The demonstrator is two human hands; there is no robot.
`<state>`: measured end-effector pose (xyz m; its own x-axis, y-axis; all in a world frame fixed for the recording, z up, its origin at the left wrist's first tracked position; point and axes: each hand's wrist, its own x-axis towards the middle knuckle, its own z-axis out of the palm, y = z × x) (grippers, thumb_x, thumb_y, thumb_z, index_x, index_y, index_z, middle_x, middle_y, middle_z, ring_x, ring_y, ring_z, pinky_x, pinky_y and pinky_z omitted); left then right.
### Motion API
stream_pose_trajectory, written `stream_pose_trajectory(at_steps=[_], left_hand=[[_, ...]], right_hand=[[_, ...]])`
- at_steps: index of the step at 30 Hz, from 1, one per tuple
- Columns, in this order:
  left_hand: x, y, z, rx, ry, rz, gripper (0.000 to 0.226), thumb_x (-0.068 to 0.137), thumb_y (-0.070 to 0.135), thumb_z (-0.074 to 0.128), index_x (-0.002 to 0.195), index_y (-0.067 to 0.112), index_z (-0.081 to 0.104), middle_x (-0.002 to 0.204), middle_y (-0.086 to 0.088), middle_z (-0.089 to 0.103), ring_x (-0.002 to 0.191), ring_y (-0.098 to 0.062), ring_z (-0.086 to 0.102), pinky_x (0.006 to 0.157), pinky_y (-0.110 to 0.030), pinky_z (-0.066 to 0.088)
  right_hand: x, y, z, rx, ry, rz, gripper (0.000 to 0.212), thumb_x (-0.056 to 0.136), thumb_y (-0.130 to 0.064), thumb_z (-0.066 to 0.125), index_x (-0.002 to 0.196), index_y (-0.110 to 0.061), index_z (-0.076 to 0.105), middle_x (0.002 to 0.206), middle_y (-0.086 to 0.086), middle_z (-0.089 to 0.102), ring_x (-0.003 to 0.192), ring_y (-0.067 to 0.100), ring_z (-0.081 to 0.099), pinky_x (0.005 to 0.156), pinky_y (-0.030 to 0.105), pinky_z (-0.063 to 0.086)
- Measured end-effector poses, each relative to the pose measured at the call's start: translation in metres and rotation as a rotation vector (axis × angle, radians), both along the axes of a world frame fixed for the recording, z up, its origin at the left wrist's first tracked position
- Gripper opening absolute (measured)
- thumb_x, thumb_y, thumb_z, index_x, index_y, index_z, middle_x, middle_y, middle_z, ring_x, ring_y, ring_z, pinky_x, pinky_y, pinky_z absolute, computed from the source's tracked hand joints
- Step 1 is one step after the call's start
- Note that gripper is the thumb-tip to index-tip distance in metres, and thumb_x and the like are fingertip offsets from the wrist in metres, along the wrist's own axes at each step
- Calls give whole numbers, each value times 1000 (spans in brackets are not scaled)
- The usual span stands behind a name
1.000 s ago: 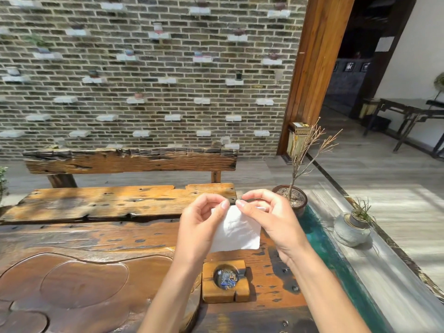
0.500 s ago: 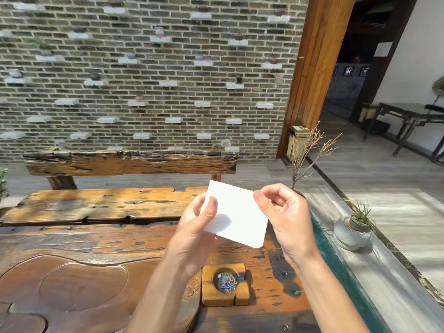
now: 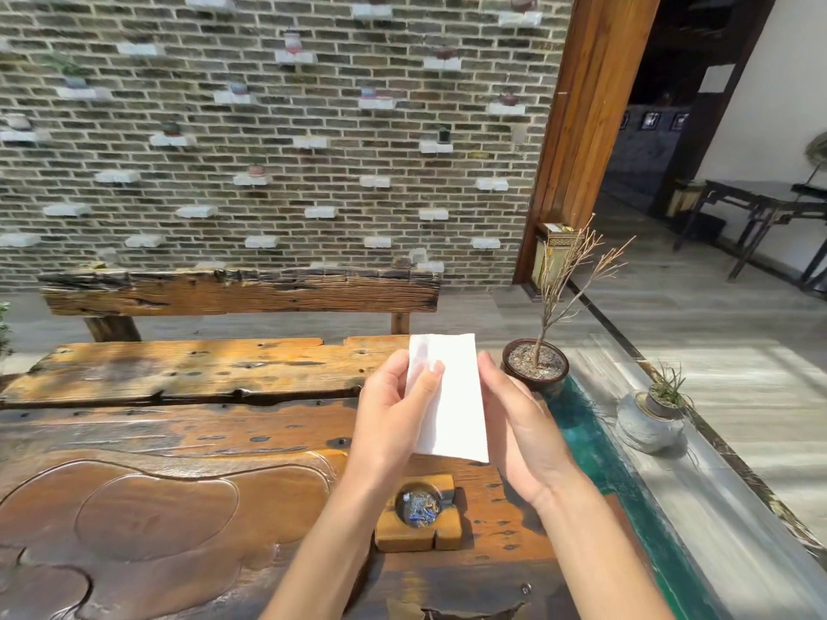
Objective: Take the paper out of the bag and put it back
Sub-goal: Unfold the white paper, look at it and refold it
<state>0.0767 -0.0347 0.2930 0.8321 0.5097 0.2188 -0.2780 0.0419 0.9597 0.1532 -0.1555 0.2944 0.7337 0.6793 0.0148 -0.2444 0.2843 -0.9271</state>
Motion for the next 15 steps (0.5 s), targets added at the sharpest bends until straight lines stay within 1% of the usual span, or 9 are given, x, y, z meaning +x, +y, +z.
stream_pose_trajectory(at_steps=[2, 4, 6, 7, 8, 10, 11, 13, 15], left_hand=[[1, -1, -9, 77, 21, 61, 11, 97, 25, 62, 99, 17, 70, 88, -9, 75, 74, -15, 67, 60, -31, 51], [1, -1, -18, 119, 43, 105, 12, 97, 26, 62, 95, 17, 70, 82, -6, 73, 72, -14, 65, 60, -33, 49], [-1, -1, -26, 117, 60, 93, 13, 97, 27, 63, 93, 18, 71, 78, -1, 72, 70, -12, 65, 57, -32, 48], [-2, -2, -29, 112, 62, 75, 12, 96, 28, 63, 94, 18, 71, 81, -4, 73, 71, -14, 66, 57, -34, 49], [-3, -2, -32, 111, 63, 61, 13, 96, 28, 63, 96, 19, 71, 84, -8, 74, 72, -17, 67, 58, -36, 49], [-4, -4, -39, 103, 71, 53, 14, 96, 28, 62, 98, 17, 70, 89, -12, 75, 75, -20, 68, 60, -38, 49], [-5, -4, -43, 99, 83, 54, 14, 97, 28, 62, 98, 16, 70, 90, -11, 75, 75, -20, 69, 59, -36, 50], [-7, -5, -54, 115, 128, 75, 12, 98, 27, 60, 98, 19, 69, 87, -1, 76, 74, -13, 70, 55, -25, 51], [-12, -2, -67, 118, 162, 95, 10, 99, 24, 58, 96, 19, 66, 77, 3, 74, 66, -7, 67, 50, -16, 47]], right_hand=[[0, 0, -5, 20, -6, 34, 51, 86, -51, 67, 121, -14, 72, 126, 17, 70, 120, 31, 64, 108, 51, 44], [-3, -1, -12, 62, 6, 65, 53, 85, -53, 67, 121, -15, 72, 129, 17, 69, 123, 29, 64, 107, 49, 48], [-5, -1, -18, 32, 18, 54, 42, 82, -52, 72, 110, -21, 78, 118, 12, 75, 111, 22, 71, 93, 39, 58], [-4, 1, -22, -7, 16, 28, 34, 80, -49, 74, 102, -23, 80, 109, 10, 78, 102, 19, 74, 85, 35, 61], [-4, 2, -26, -47, 20, -1, 29, 80, -44, 74, 96, -21, 81, 104, 10, 79, 95, 19, 76, 79, 35, 61], [-3, 2, -36, -98, 43, -35, 26, 84, -36, 71, 93, -13, 79, 101, 16, 78, 88, 23, 75, 75, 37, 60], [-3, 1, -42, -112, 52, -46, 27, 86, -33, 69, 96, -9, 78, 101, 18, 77, 87, 24, 75, 75, 38, 60], [-3, -4, -50, -147, 67, -80, 38, 85, -33, 68, 106, -2, 73, 104, 20, 76, 87, 25, 74, 73, 38, 59], [0, -15, -61, -200, 88, -106, 49, 81, -36, 69, 111, 2, 69, 105, 20, 76, 88, 26, 75, 71, 38, 59]])
